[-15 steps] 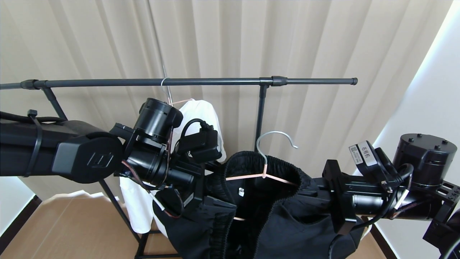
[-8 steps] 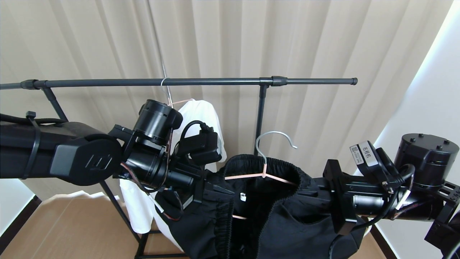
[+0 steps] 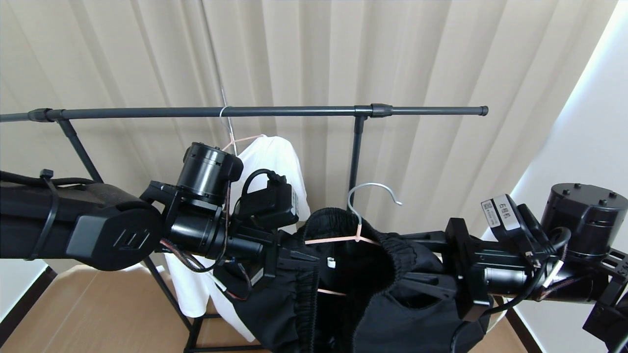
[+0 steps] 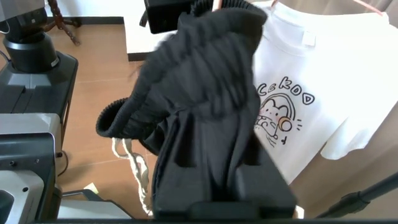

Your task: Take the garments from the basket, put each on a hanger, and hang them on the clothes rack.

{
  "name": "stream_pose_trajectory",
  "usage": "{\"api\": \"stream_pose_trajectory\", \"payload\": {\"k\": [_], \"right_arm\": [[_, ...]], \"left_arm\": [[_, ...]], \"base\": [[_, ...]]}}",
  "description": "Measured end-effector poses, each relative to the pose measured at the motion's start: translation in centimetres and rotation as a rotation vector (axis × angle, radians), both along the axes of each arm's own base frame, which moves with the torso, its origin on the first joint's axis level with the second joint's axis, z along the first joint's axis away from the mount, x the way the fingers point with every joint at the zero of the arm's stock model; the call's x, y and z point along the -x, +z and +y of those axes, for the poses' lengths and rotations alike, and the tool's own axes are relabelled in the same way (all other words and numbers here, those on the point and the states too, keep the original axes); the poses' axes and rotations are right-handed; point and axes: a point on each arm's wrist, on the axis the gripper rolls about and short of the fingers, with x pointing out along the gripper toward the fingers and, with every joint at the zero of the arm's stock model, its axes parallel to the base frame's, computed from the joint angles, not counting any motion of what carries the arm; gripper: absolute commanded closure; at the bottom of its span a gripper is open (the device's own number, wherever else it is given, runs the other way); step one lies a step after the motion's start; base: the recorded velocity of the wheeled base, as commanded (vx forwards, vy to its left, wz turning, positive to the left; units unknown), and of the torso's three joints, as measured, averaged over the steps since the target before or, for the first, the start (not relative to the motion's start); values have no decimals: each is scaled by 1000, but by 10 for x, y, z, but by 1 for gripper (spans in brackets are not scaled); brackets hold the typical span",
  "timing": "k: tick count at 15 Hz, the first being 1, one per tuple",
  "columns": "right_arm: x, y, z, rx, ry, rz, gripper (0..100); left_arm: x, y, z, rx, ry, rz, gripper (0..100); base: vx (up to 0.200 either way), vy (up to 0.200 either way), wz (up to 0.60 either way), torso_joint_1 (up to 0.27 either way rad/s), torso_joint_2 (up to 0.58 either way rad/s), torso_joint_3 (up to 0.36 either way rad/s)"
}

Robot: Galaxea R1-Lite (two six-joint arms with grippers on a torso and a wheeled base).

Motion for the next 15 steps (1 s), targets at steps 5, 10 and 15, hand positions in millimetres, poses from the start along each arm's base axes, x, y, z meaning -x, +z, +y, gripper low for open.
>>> {"api": "stream_pose_trajectory", "payload": {"k": [5,10,15], "right_arm": [[-3,-4,-11,31,-35,-68,0],[-2,2,-20,21,-64,-87,0],[-3,5,-24,16,-82,-97,0]], "left_arm": [[1,7,9,11,24,-20,100],[2,12,26,18,68,-30,100],[7,15,45,21,119,-32,100]], "base": [[0,0,0,0,0,0],[0,0,0,0,0,0],[0,0,0,0,0,0]]}}
